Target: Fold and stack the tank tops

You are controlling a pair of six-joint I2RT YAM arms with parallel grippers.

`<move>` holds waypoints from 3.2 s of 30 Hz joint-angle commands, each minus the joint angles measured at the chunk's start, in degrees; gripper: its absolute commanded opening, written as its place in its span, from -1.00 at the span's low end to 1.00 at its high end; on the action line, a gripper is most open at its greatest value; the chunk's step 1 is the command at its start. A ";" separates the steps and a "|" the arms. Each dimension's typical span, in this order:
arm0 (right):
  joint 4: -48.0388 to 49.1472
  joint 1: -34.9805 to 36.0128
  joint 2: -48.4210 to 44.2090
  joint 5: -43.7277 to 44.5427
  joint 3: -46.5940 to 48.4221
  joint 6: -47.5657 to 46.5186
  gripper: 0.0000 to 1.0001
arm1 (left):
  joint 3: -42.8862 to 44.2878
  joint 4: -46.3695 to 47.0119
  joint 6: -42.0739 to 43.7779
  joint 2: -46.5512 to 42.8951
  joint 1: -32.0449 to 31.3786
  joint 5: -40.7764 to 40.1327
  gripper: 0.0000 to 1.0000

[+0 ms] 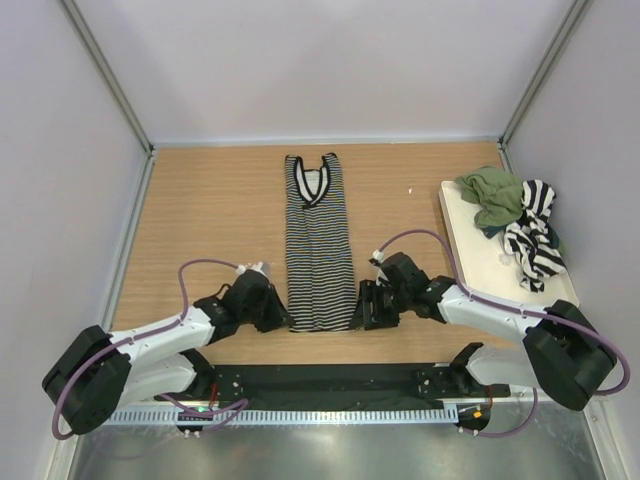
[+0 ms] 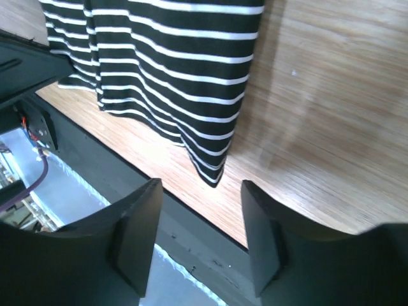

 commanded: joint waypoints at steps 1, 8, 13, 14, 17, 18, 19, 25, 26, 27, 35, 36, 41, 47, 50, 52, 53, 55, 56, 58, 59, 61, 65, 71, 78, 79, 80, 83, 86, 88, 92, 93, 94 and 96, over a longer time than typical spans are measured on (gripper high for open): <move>-0.56 0.36 -2.21 3.55 0.38 -0.36 0.22 | -0.39 -2.39 -0.12 -2.01 -0.30 -1.36 -0.84; 2.67 0.36 1.21 2.77 1.26 0.69 0.13 | -0.39 -3.10 -0.11 -1.05 -0.30 -0.92 -0.09; 7.07 0.36 5.08 1.45 1.17 2.10 -0.21 | -0.83 -3.19 -0.11 -1.92 -0.30 -0.83 -0.18; 8.12 0.36 5.60 1.36 1.26 2.28 -0.23 | -0.83 -3.27 -0.03 -2.01 -0.30 -0.74 -0.24; 9.71 0.27 7.80 1.10 1.52 2.36 -0.46 | -0.66 -3.27 0.15 -1.84 -0.30 -0.48 -0.61; 9.89 0.36 8.33 0.58 1.78 2.54 -0.71 | -0.48 -3.19 0.24 -1.66 -0.30 -0.39 -0.70; 10.07 0.36 8.68 0.22 1.87 2.63 -0.87 | -0.31 -3.19 0.32 -1.75 -0.30 -0.13 -0.79; 7.35 2.29 3.07 0.13 1.79 3.51 -0.97 | 2.06 -6.78 1.20 -5.51 -0.56 0.05 -1.00; 6.39 2.73 1.76 0.13 1.87 4.20 -0.98 | 2.50 -8.44 1.38 -6.22 -0.57 -0.21 -1.00; 6.03 3.69 0.87 0.22 1.96 4.47 -0.98 | 3.38 -9.33 1.55 -6.84 -1.00 -0.47 -1.00; -1.00 4.75 -6.34 1.97 4.59 5.62 -0.98 | 7.95 -17.32 -0.38 -14.12 -3.29 -0.21 -1.00; -1.88 4.75 -6.95 2.15 5.82 5.18 -0.98 | 9.00 -18.29 -0.47 -14.75 -3.29 -0.56 -1.00; -7.15 4.75 -8.02 3.64 9.86 3.07 -0.98 | 12.61 -22.70 -0.38 -16.95 -3.29 -2.23 -0.99; -12.08 4.23 -4.33 7.95 18.55 -1.32 -0.98 | 17.18 -23.22 1.02 -12.83 -3.03 -4.61 -0.96; -13.57 2.91 -1.70 8.40 21.72 -3.08 -0.98 | 19.73 -23.31 2.08 -10.01 -2.24 -5.13 -0.96; -13.40 0.89 -0.64 7.61 22.96 -3.78 -0.97 | 21.14 -23.14 3.13 -8.52 -1.27 -5.22 -0.97; -13.14 0.10 0.50 7.08 23.84 -4.22 -0.97 | 22.10 -22.96 3.40 -8.17 0.04 -5.22 -0.97; -12.26 -2.27 1.74 5.94 24.98 -4.75 -0.98 | 23.24 -22.18 4.19 -7.29 1.71 -4.26 -0.97; -11.91 -3.06 2.44 4.54 26.21 -5.02 -0.98 | 24.47 -21.82 4.45 -6.15 3.46 -3.73 -0.97; -11.12 -5.00 4.72 2.95 27.62 -5.28 -0.97 | 25.88 -21.12 5.33 -4.92 5.05 -2.42 -0.98; -11.03 -5.52 5.51 1.90 29.28 -5.46 -0.97 | 27.36 -20.86 5.68 -3.43 6.19 -2.15 -0.98; -11.29 -7.28 7.98 1.10 31.05 -6.16 -0.98 | 28.95 -20.76 6.73 -2.02 7.16 -1.62 -0.99; -11.46 -10.10 11.05 -0.48 36.13 -7.12 -0.98 | 32.99 -20.59 8.06 1.67 9.88 -0.66 -0.99; -13.40 -12.56 17.47 -1.80 43.44 -8.97 -0.98 | 36.17 -18.83 9.20 5.81 14.72 1.54 -0.99; -14.63 -14.58 24.93 -2.15 49.86 -10.64 -0.98 | 39.24 -14.53 9.03 12.92 19.56 5.76 -0.99; -14.63 -14.93 25.64 -2.33 50.91 -10.73 -0.97 | 40.29 -14.18 9.03 14.76 20.00 5.85 -0.98; -14.72 -15.20 26.26 -2.50 51.44 -10.99 -0.97 | 40.82 -14.00 9.03 15.65 20.35 6.11 -0.99; -14.89 -16.86 28.63 -3.12 53.37 -11.26 -0.98 | 43.46 -13.12 9.29 19.42 20.88 7.17 -0.99; -15.42 -18.18 31.61 -3.82 55.83 -11.70 -0.97 | 46.53 -13.12 9.99 23.02 21.32 7.43 -1.00; -15.59 -18.88 32.76 -4.09 57.76 -12.05 -0.97 | 48.46 -13.12 10.25 24.44 21.76 7.61 -1.00; -16.56 -19.42 36.80 -5.05 61.54 -12.31 -0.97 | 51.10 -13.12 10.69 27.87 22.37 7.96 -1.00; -16.82 -19.42 37.42 -5.23 62.16 -12.31 -0.98 | 51.55 -13.12 10.87 29.26 22.55 7.96 -1.00; -16.83 -19.59 37.86 -5.23 63.12 -12.31 -0.98 | 52.42 -13.03 10.96 29.89 22.90 8.13 -1.00; -16.65 -19.86 39.18 -5.14 64.01 -12.14 -0.98 | 53.30 -13.12 11.13 31.90 23.34 8.75 -1.00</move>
